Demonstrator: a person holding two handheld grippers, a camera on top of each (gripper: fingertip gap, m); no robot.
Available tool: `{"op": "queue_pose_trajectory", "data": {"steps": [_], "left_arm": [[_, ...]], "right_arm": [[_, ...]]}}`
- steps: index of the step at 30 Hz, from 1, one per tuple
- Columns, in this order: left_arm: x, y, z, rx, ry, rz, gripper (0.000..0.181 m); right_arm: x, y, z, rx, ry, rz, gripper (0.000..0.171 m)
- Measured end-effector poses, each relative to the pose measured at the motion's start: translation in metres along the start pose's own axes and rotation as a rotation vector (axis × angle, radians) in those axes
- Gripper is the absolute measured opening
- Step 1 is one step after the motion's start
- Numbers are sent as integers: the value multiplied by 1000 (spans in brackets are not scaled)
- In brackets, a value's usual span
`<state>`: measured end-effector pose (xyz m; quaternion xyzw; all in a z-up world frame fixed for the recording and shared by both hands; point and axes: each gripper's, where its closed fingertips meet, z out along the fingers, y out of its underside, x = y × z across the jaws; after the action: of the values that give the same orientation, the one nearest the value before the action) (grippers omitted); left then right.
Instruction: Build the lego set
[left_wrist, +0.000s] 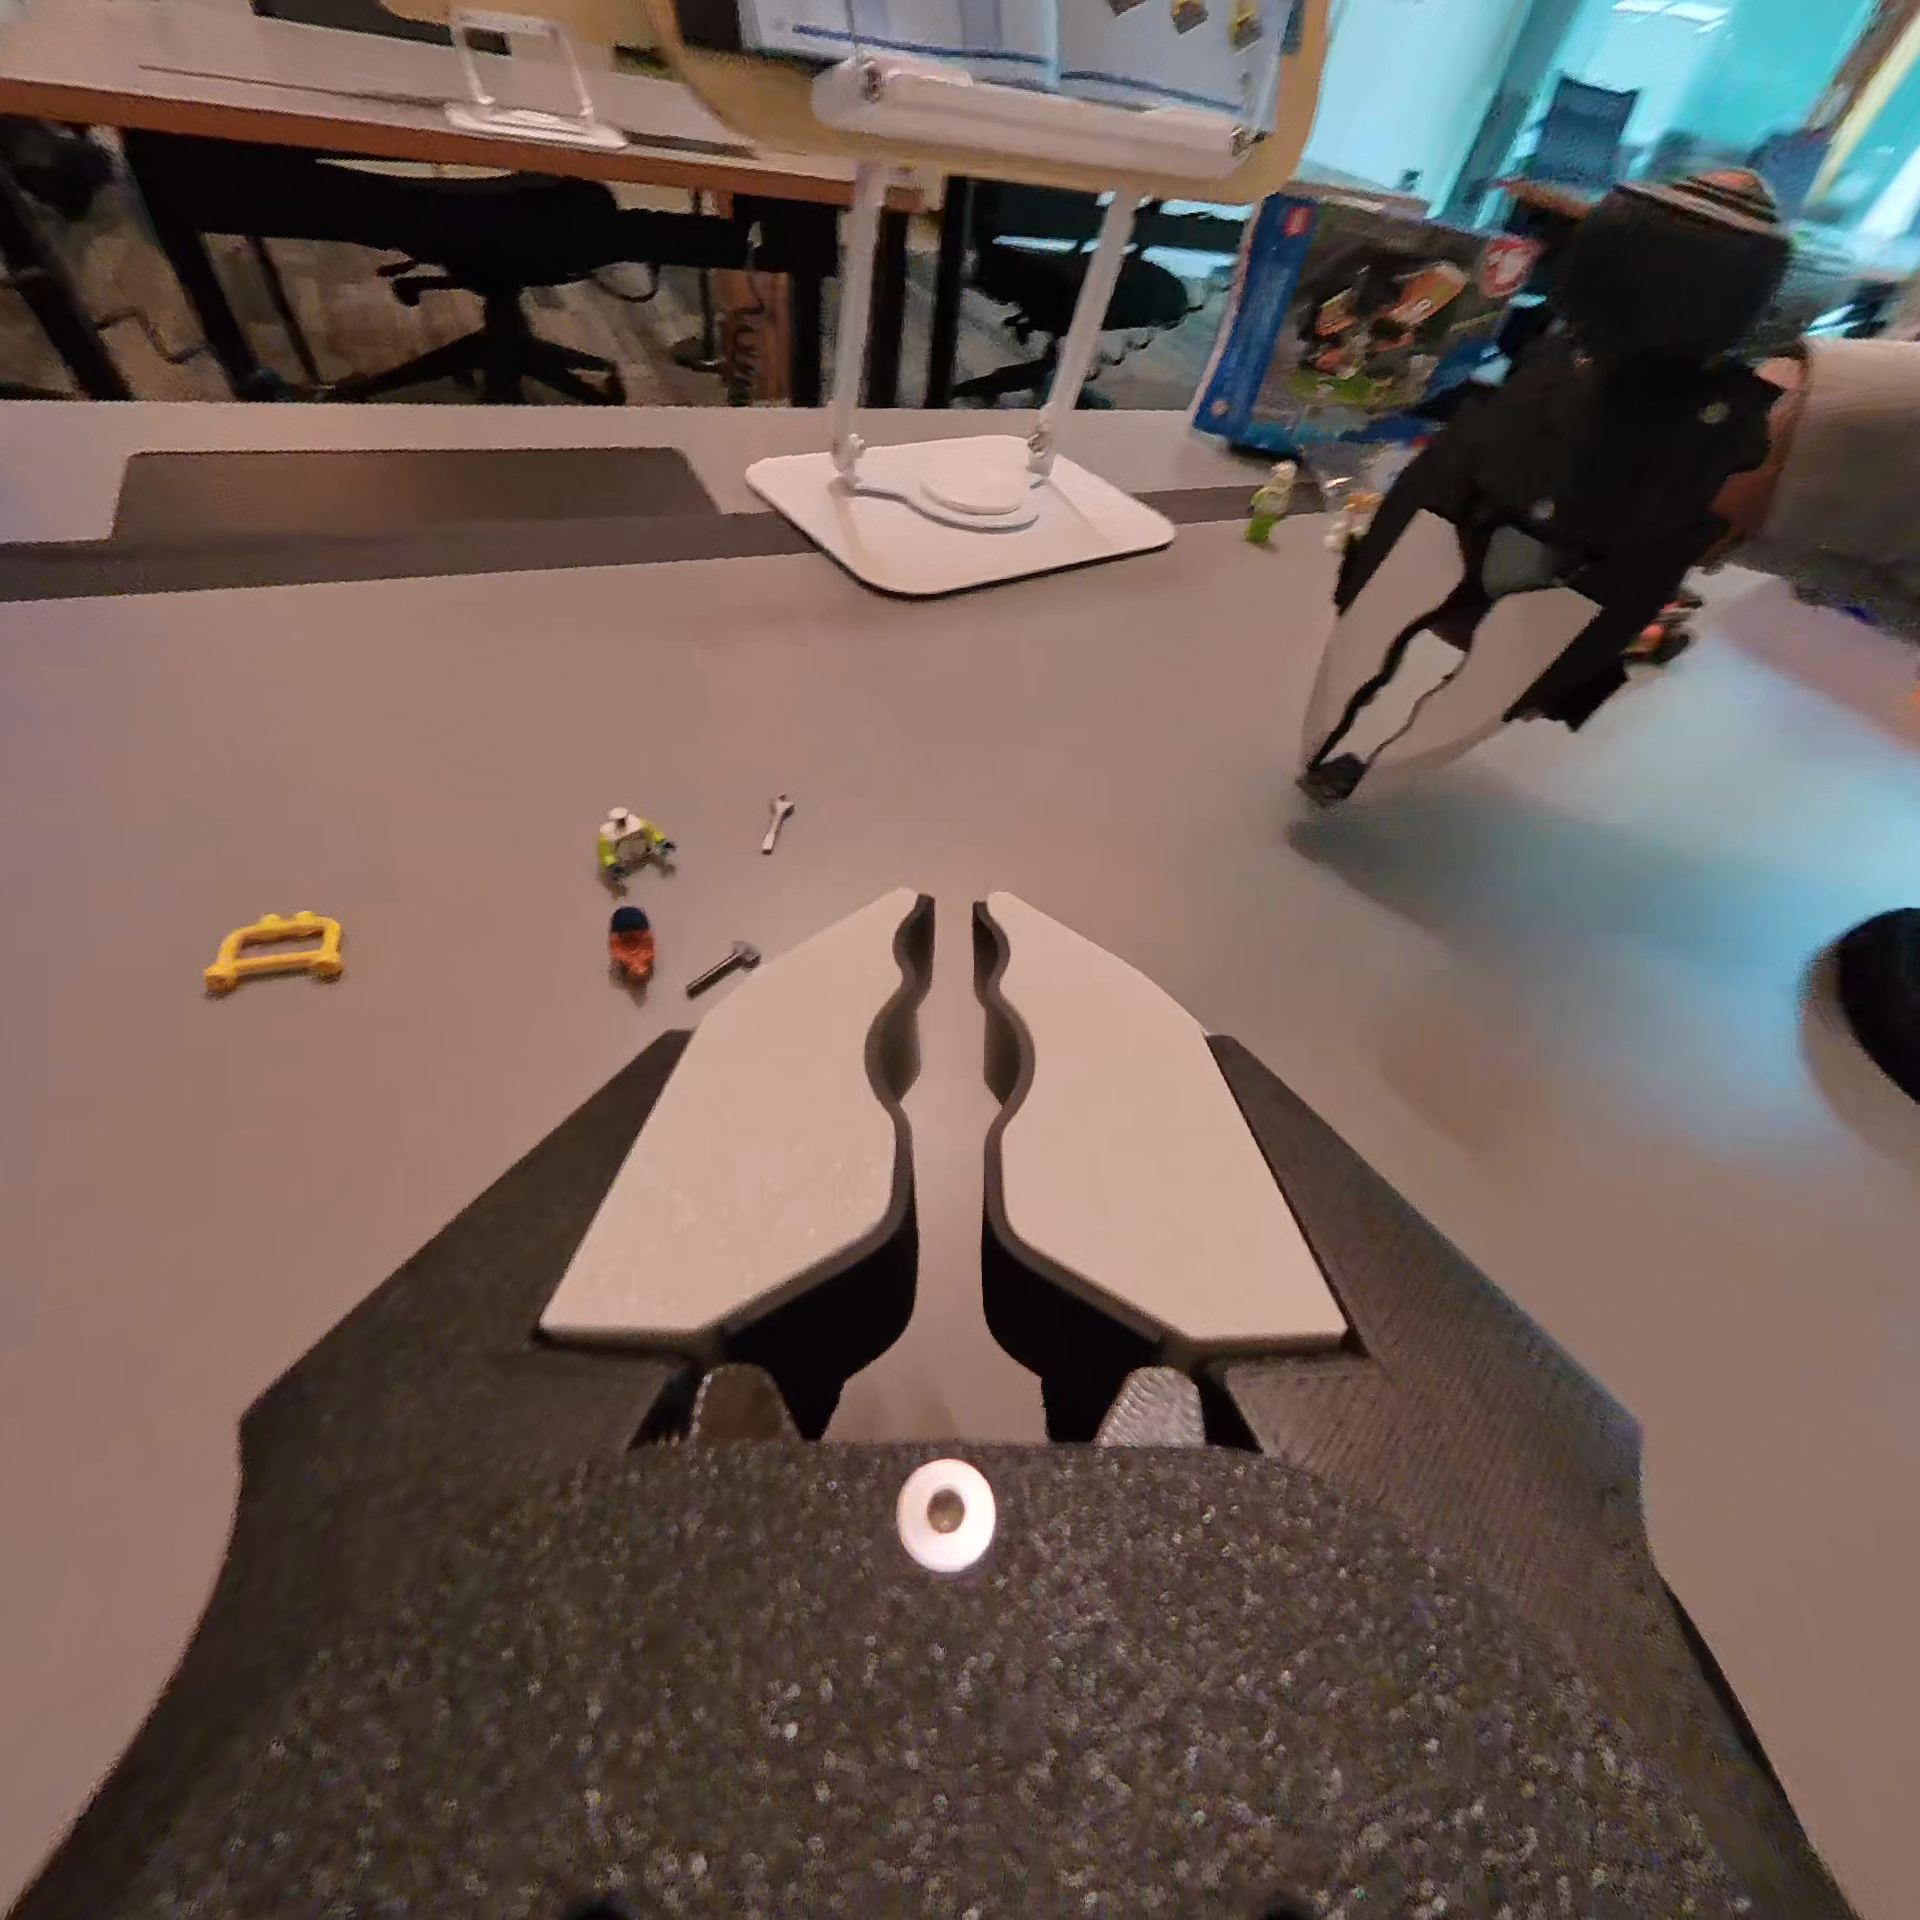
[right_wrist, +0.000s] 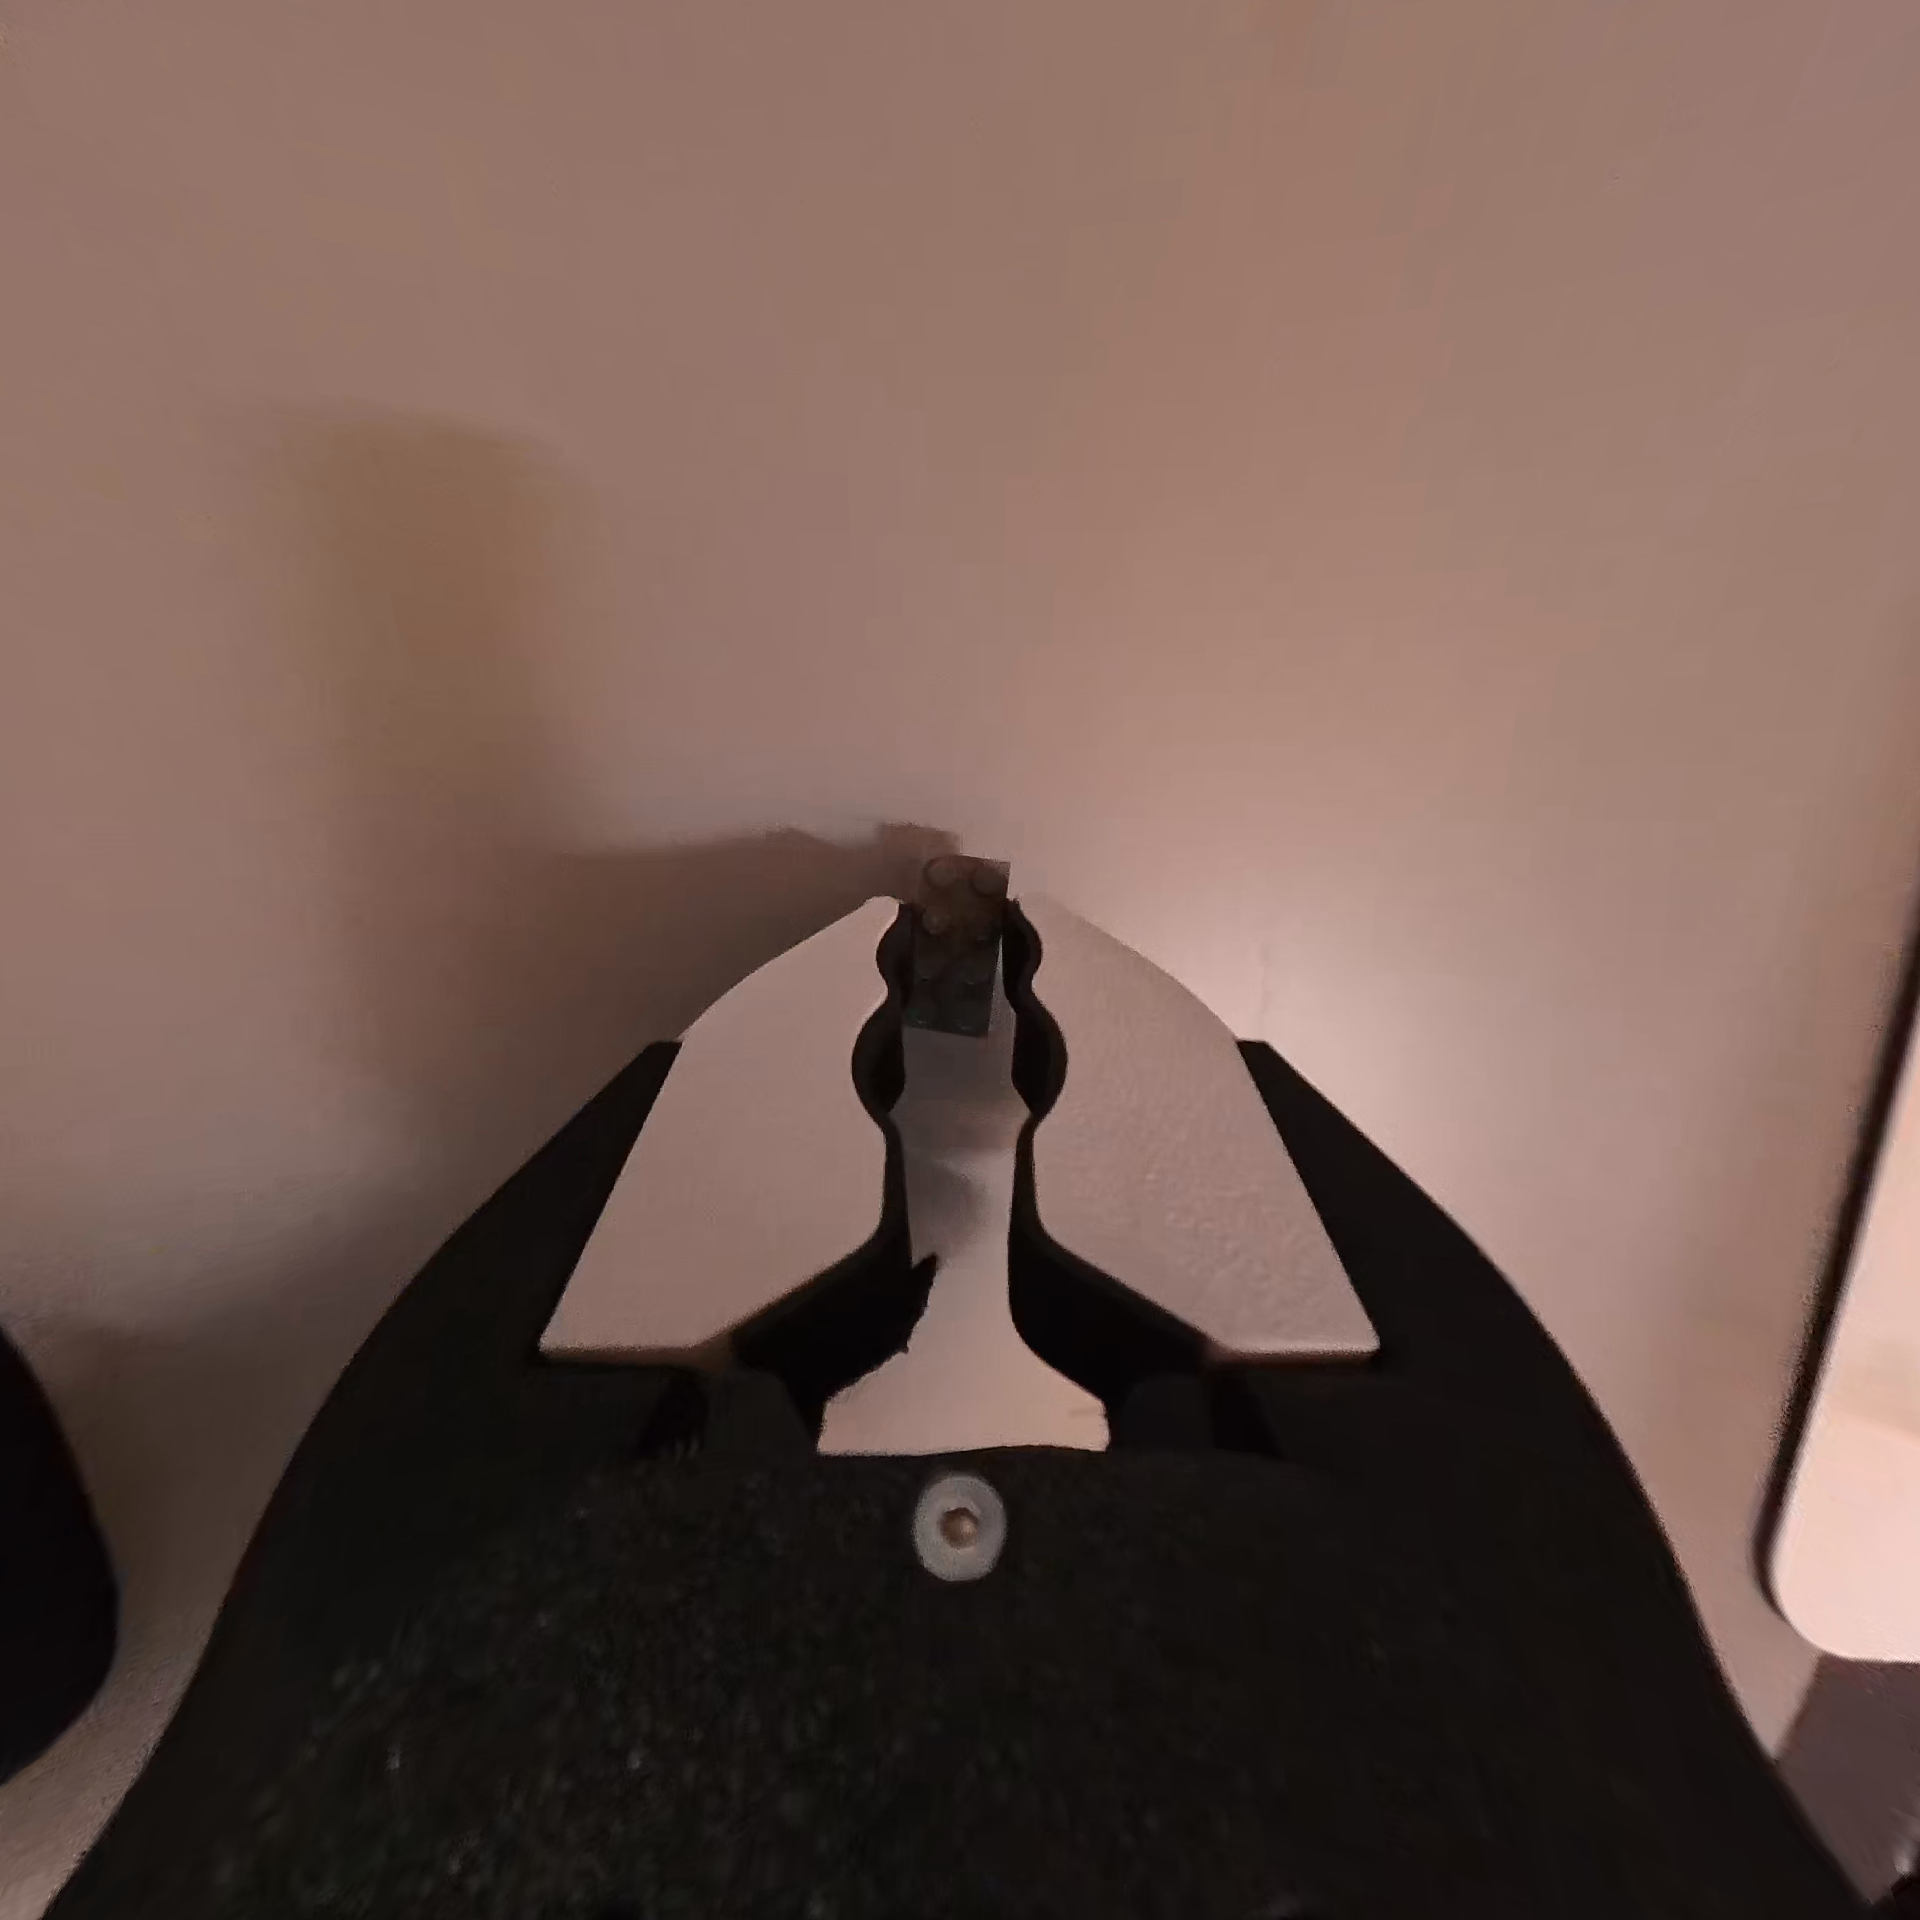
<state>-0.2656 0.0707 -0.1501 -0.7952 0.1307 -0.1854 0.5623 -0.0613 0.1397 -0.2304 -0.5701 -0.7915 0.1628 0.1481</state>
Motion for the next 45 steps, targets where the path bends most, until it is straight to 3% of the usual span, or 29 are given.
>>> {"op": "queue_pose_trajectory", "data": {"steps": [4,7,9,18,23,27,32,37,45], "left_arm": [[-18,6,-3,-54,-115,-30,7],[-33,16,-5,-106,-149,-38,12],[-44,24,-2,-162,-154,-8,14],[-88,50,49,-381,-88,53,19],[-92,53,66,-420,-57,66,20],[-79,42,58,-399,-14,157,17],[-55,55,54,-486,83,166,22],[-52,67,61,-537,66,175,22],[-78,73,51,-592,-98,213,16]], "right_arm": [[-3,6,14,34,2,23,16],[-2,8,5,69,38,63,31],[-4,3,-10,148,59,102,32],[-51,25,-42,357,229,296,28],[-81,47,-43,418,291,437,24],[-92,55,-48,477,315,521,22],[-88,55,-49,520,334,556,20],[-84,44,-45,521,343,523,20],[-86,47,-43,523,368,536,18]]}}
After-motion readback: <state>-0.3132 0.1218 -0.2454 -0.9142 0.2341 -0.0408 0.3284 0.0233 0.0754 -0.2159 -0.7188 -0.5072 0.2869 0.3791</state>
